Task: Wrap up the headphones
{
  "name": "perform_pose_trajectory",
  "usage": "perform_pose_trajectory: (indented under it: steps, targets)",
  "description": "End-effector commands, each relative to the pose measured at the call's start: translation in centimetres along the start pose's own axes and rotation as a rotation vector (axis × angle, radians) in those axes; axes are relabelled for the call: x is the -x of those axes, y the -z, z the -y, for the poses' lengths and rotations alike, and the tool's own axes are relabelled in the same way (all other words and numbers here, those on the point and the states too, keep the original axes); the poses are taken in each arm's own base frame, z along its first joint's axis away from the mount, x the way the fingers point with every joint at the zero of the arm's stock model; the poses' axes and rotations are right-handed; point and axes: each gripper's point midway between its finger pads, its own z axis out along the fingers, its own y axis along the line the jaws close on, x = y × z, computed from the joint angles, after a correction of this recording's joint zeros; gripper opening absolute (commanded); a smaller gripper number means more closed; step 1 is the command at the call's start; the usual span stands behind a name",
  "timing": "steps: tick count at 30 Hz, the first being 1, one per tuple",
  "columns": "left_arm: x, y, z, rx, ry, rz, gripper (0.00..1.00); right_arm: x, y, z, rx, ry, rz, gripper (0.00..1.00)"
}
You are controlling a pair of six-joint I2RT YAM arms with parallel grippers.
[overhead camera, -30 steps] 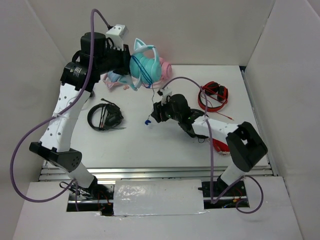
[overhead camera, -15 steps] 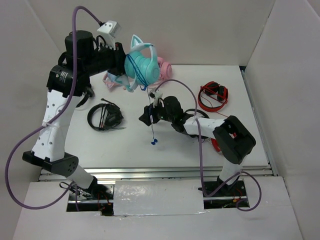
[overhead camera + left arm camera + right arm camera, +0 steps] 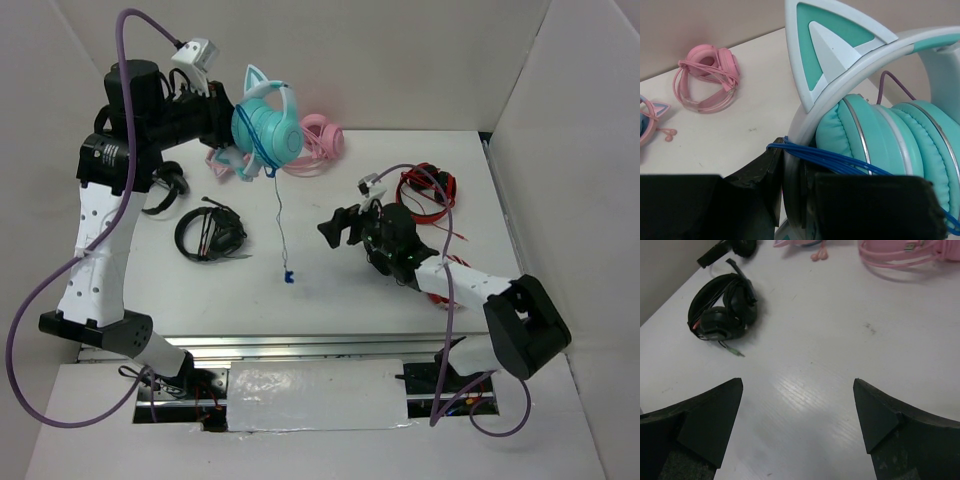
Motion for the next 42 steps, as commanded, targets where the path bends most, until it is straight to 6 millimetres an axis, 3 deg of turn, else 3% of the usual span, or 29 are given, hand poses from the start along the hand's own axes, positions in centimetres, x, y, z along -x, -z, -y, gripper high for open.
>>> perform_pose_trajectory:
  steps: [1, 2, 5, 8, 9, 10, 12, 13, 14, 15, 18, 19, 20, 21, 23, 25, 26, 27, 28, 34, 36, 37, 39, 42]
  targets:
    - [3.4, 1.7, 2.0, -0.069, -0.037, 0.122, 0.0, 1.4, 1.0, 1.0, -0.009, -0.013, 0.06, 1.0]
    - [3.4, 1.8, 2.0, -0.069, -0.035, 0.122, 0.0, 1.7, 1.3, 0.9, -0.003, 0.02, 0.062, 1.0]
    - [3.6, 2.1, 1.4, -0.05, -0.037, 0.128, 0.0, 0.1, 2.2, -0.7, 0.075, 0.079, 0.017, 1.0]
    - [3.9, 2.2, 0.8, -0.031, -0.032, 0.135, 0.0, -1.3, 2.7, -4.3, 0.247, 0.14, 0.018, 1.0]
    - [4.0, 2.1, 0.6, -0.034, -0.031, 0.138, 0.0, -0.8, 2.4, -5.4, 0.291, 0.164, 0.032, 1.0]
    - [4.2, 2.3, 0.3, -0.029, -0.029, 0.142, 0.0, -2.0, 1.9, -6.9, 0.347, 0.181, -0.004, 1.0]
    - [4.5, 2.3, 0.3, -0.037, -0.02, 0.142, 0.0, -1.8, 0.9, -8.6, 0.397, 0.208, -0.002, 1.0]
    - [4.6, 2.3, 0.3, -0.039, -0.02, 0.144, 0.0, -3.3, 0.3, -9.6, 0.425, 0.206, -0.033, 1.0]
    - [4.7, 2.4, 0.2, -0.038, -0.017, 0.147, 0.0, -2.9, 0.0, -10.6, 0.464, 0.212, -0.017, 1.0]
    - [4.7, 2.3, -0.1, -0.033, -0.01, 0.143, 0.0, -4.3, -0.3, -11.6, 0.495, 0.186, -0.044, 1.0]
    - [4.5, 2.3, -0.3, -0.039, -0.001, 0.138, 0.0, -4.6, -0.8, -13.7, 0.567, 0.151, -0.015, 1.0]
    - [4.3, 2.3, -0.4, -0.041, 0.002, 0.132, 0.0, -5.9, -1.1, -14.5, 0.592, 0.144, -0.039, 1.0]
    - [4.2, 2.3, -0.4, -0.041, 0.006, 0.13, 0.0, -5.5, -1.6, -15.1, 0.603, 0.142, -0.024, 1.0]
    - [4.3, 2.3, -0.5, -0.041, 0.006, 0.132, 0.0, -6.7, -2.1, -15.3, 0.609, 0.129, -0.057, 0.99]
    - [4.2, 2.2, -0.8, -0.035, 0.016, 0.134, 0.0, -6.9, -3.0, -15.9, 0.624, 0.114, -0.075, 0.96]
    - [4.3, 2.3, -0.8, -0.044, 0.02, 0.137, 0.0, -7.5, -3.4, -16.4, 0.659, 0.085, -0.085, 0.8]
    - [4.3, 2.4, -1.0, -0.044, 0.024, 0.137, 0.0, -7.2, -3.8, -16.3, 0.656, 0.07, -0.077, 0.62]
    - [4.3, 2.4, -1.0, -0.05, 0.026, 0.135, 0.0, -7.8, -4.0, -16.1, 0.653, 0.035, -0.099, 0.2]
    - [4.4, 2.6, -0.8, -0.061, 0.026, 0.134, 0.0, -7.2, -4.2, -15.9, 0.648, 0.025, -0.077, 0.0]
    - [4.9, 3.5, -0.1, -0.108, 0.032, 0.166, 0.0, -6.3, -3.2, -12.8, 0.606, -0.022, -0.042, 0.0]
    - [4.7, 3.5, 0.3, -0.133, 0.029, 0.161, 0.0, -5.1, -3.3, -11.4, 0.574, -0.004, -0.028, 0.0]
    - [4.6, 3.4, 0.5, -0.148, 0.023, 0.156, 0.0, -5.5, -3.5, -10.4, 0.531, -0.012, -0.061, 0.0]
    - [4.1, 3.5, 1.7, -0.22, -0.004, 0.138, 0.0, -3.9, -4.5, -8.2, 0.473, 0.025, -0.065, 0.0]
    - [2.1, 2.8, 3.6, -0.343, -0.067, 0.106, 0.0, -3.1, -6.3, -4.5, 0.351, 0.037, -0.153, 0.0]
